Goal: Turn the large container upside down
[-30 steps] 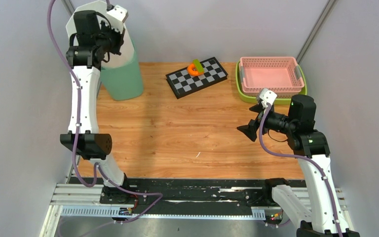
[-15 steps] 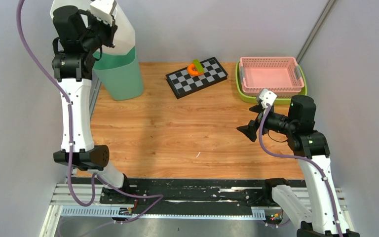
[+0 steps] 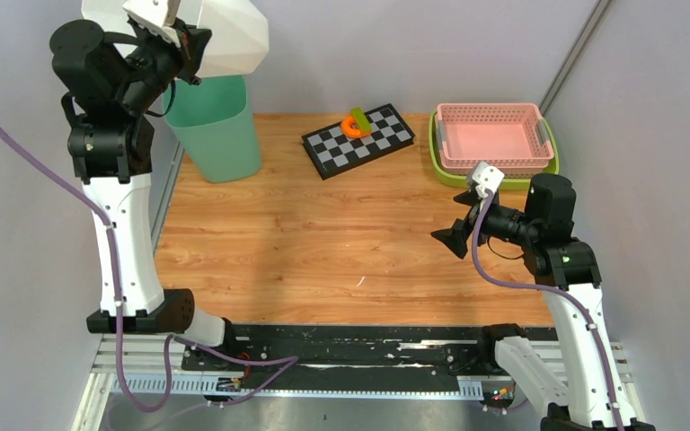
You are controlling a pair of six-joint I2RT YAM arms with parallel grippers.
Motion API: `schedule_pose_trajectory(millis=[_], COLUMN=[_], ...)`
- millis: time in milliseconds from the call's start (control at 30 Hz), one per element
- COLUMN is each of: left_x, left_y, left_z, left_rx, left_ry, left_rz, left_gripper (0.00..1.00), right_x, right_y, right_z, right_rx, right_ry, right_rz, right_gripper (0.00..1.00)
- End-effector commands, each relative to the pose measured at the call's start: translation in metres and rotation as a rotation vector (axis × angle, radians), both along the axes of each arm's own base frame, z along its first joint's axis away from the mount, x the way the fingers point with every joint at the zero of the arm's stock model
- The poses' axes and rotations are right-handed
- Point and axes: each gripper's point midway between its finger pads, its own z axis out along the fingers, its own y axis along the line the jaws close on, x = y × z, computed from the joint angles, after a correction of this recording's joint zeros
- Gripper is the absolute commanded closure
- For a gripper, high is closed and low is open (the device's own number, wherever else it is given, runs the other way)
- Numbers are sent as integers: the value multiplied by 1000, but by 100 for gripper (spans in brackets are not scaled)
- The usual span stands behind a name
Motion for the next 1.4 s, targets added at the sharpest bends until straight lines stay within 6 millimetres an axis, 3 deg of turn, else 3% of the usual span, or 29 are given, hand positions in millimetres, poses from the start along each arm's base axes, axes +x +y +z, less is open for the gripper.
schedule_pose_trajectory(millis=[0,167,567,1033,1367], left_x=[-38,-56,-92,-115,-137], left_y=[-23,-48,-104,-161,-191], left_z=[47,38,-12,-103,-164], left_rx=[-47,-79,14,186,321], left_ry=[-153,-112,-11,179,289], left_rz=[-142,-291,-488,-635,-758], left_gripper=[100,100,100,100,100], right_x=[-3,-4,-3,-2,-1], right_y=[3,3,3,3,2], right_z=[-1,-1,-1,-1,-2], right_rx=[5,5,6,6,5], right_ry=[-2,-4,-2,-3,0], right_rz=[7,7,6,4,0], right_gripper=[2,2,2,2,2])
